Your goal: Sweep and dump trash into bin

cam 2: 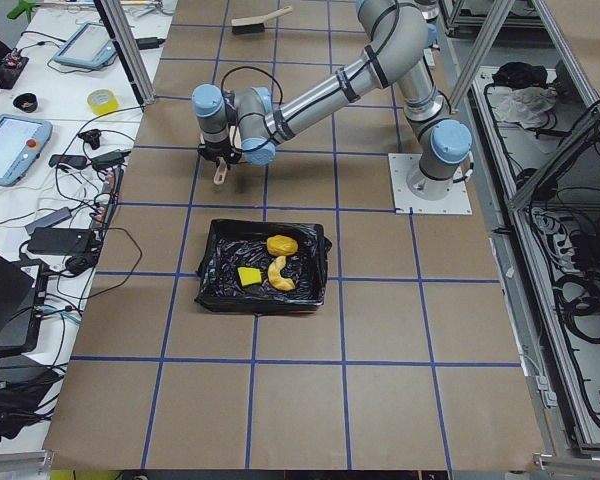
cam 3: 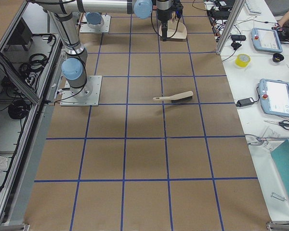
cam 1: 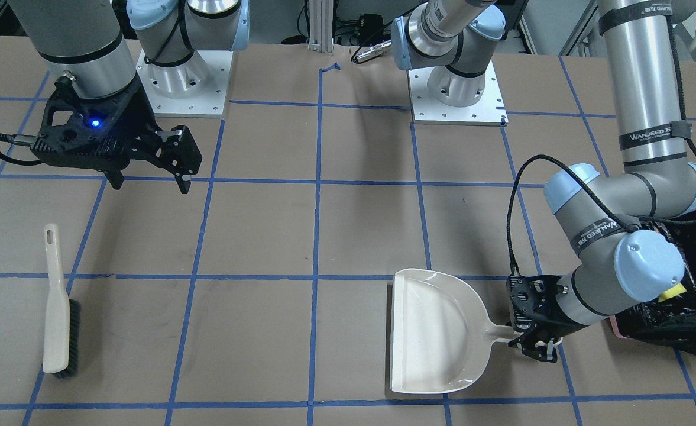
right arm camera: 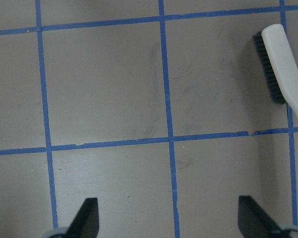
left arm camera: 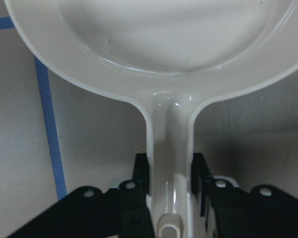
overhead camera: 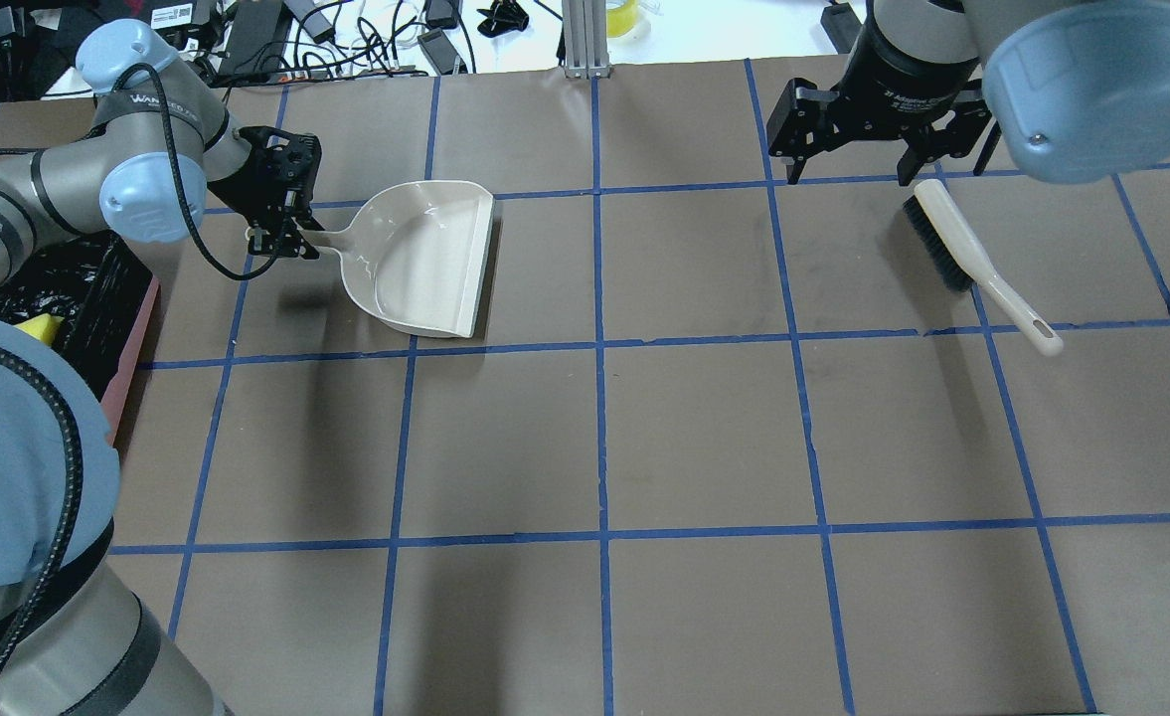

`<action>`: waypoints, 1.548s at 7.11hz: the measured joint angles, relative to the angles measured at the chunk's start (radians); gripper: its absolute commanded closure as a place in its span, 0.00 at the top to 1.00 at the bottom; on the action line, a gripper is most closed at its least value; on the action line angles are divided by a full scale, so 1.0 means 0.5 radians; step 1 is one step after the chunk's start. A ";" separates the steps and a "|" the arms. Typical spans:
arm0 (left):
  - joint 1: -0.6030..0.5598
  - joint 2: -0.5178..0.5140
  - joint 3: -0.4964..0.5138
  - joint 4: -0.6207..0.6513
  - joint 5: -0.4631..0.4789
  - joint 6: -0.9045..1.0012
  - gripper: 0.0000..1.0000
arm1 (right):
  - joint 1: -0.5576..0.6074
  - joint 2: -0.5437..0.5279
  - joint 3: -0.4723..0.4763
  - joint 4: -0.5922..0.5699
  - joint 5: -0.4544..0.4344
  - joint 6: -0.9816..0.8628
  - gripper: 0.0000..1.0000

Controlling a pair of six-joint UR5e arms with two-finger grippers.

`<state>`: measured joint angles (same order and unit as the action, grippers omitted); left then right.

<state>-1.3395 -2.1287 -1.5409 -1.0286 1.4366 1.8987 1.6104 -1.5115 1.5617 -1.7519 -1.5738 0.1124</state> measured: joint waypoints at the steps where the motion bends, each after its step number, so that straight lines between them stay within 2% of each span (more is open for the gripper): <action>1: -0.001 0.000 0.006 0.011 0.016 -0.002 0.00 | 0.000 -0.005 0.005 0.001 -0.001 0.001 1.00; 3: 0.000 -0.004 0.011 0.032 0.046 -0.006 0.00 | -0.001 -0.009 0.007 0.002 -0.005 0.003 1.00; 4: 0.001 -0.006 0.008 0.041 0.052 -0.012 0.94 | -0.002 -0.009 0.007 0.001 -0.006 0.004 1.00; 5: 0.001 -0.009 0.002 0.044 0.055 -0.047 1.00 | -0.002 -0.010 0.006 0.000 -0.006 0.005 1.00; 8: -0.001 0.044 -0.008 0.042 0.043 -0.278 1.00 | -0.003 -0.013 0.009 -0.001 -0.006 0.005 1.00; 10: -0.023 0.209 -0.024 -0.059 0.038 -0.482 1.00 | -0.003 -0.014 0.008 -0.006 -0.006 0.005 1.00; 11: -0.035 0.352 -0.044 -0.214 0.033 -0.594 1.00 | -0.003 -0.015 0.008 -0.007 -0.006 0.005 1.00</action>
<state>-1.3570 -1.9525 -1.5629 -1.1354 1.4530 1.6019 1.6092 -1.5188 1.5657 -1.7553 -1.5770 0.1150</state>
